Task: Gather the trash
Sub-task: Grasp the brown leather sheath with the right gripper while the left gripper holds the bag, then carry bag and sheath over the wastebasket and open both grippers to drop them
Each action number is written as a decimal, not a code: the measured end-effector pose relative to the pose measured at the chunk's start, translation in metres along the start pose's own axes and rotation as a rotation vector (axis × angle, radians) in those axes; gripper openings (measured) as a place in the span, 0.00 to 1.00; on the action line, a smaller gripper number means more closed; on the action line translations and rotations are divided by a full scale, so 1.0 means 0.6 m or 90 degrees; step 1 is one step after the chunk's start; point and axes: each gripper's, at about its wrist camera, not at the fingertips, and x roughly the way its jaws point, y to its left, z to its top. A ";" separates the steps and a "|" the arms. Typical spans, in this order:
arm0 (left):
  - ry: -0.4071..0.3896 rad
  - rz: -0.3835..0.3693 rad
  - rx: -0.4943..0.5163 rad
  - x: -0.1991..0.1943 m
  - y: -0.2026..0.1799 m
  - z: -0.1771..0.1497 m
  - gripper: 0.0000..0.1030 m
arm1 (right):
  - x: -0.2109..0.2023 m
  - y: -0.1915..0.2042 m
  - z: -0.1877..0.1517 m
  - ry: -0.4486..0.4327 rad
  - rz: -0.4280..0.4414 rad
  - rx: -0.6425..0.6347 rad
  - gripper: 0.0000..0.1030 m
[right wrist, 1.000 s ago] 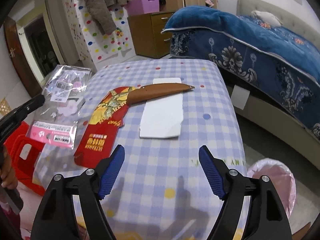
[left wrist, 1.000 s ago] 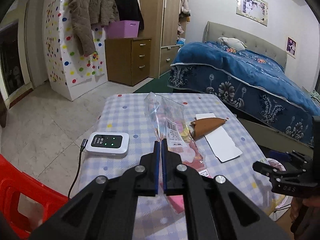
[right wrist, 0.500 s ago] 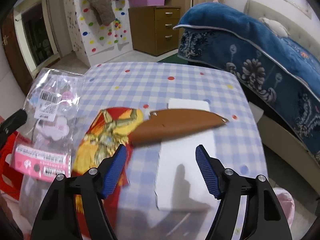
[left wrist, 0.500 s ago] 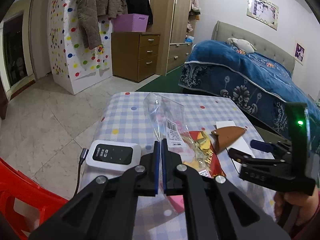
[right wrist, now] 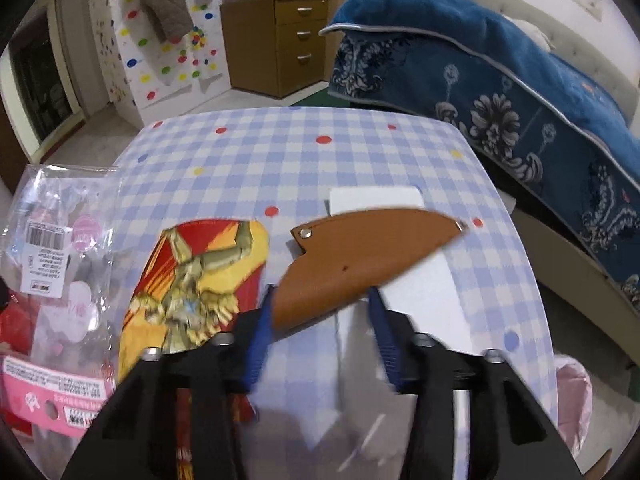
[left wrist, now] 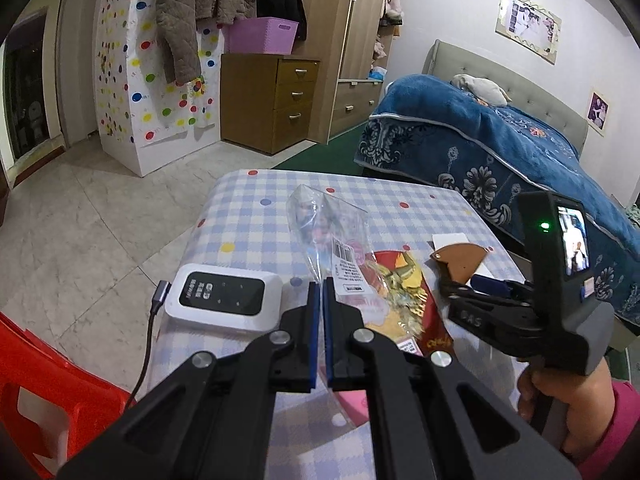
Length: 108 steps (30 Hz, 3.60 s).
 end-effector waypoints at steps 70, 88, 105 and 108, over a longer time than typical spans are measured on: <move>0.036 -0.186 0.247 -0.049 -0.377 -0.112 0.00 | -0.264 -0.315 -0.250 -0.088 0.036 0.115 0.52; 0.057 -0.284 0.388 0.015 -0.629 -0.159 0.01 | -0.265 -0.540 -0.358 -0.051 -0.089 0.281 0.52; 0.073 -0.269 0.362 0.040 -0.627 -0.147 0.52 | -0.264 -0.594 -0.371 -0.056 -0.120 0.341 0.66; 0.074 -0.258 0.349 0.029 -0.598 -0.146 0.55 | -0.274 -0.584 -0.369 -0.060 -0.116 0.342 0.67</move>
